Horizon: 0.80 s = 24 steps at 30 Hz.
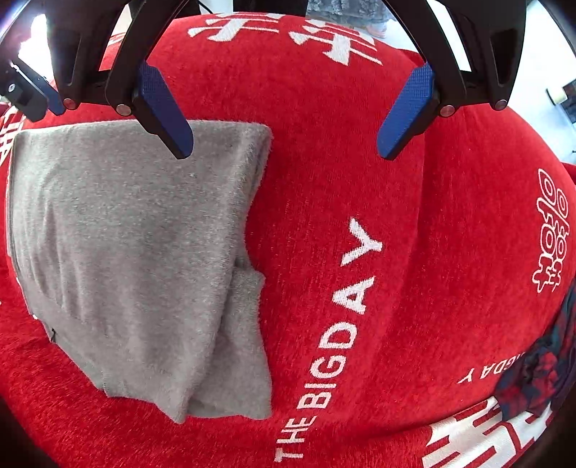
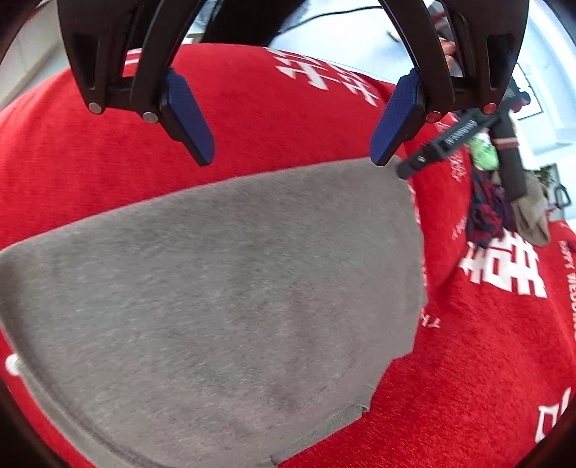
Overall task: Fold small clothes
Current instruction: 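Move both open tools to the edge of the folded sweater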
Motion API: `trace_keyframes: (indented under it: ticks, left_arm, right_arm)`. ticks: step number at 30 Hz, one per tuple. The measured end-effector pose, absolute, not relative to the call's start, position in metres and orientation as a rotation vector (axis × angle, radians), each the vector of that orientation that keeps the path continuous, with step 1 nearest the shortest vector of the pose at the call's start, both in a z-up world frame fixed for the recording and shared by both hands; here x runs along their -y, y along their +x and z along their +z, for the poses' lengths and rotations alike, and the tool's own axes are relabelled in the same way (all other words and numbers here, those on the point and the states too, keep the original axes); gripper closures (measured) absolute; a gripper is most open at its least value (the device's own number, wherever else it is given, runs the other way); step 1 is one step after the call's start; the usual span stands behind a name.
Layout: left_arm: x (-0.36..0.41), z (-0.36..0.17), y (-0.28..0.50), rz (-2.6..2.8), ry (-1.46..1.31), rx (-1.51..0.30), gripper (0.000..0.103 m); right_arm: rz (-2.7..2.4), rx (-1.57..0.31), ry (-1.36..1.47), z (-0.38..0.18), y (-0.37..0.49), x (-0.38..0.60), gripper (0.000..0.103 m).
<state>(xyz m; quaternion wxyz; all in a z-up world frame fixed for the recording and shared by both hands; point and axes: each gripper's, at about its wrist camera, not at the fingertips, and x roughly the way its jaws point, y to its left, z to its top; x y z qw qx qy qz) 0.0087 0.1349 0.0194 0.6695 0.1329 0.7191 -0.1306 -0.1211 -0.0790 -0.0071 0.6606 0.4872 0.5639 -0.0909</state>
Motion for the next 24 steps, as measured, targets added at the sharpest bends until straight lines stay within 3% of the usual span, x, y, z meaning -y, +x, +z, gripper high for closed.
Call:
trace_keyframes:
  ticks: [5, 16, 24]
  left_arm:
    - [-0.140, 0.013, 0.014, -0.326, 0.278, -1.621, 0.001]
    - [-0.193, 0.002, 0.073, -0.382, -0.043, -1.632, 0.001]
    - [-0.181, -0.009, 0.081, -0.465, -0.180, -1.641, 0.001]
  right_arm:
    - [-0.165, -1.228, 1.173, -0.014, -0.110, 0.068, 0.013]
    - [-0.007, -1.051, 1.567, -0.065, -0.109, 0.027, 0.013]
    - [-0.037, -0.878, 1.689, -0.077, -0.083, 0.019, 0.012]
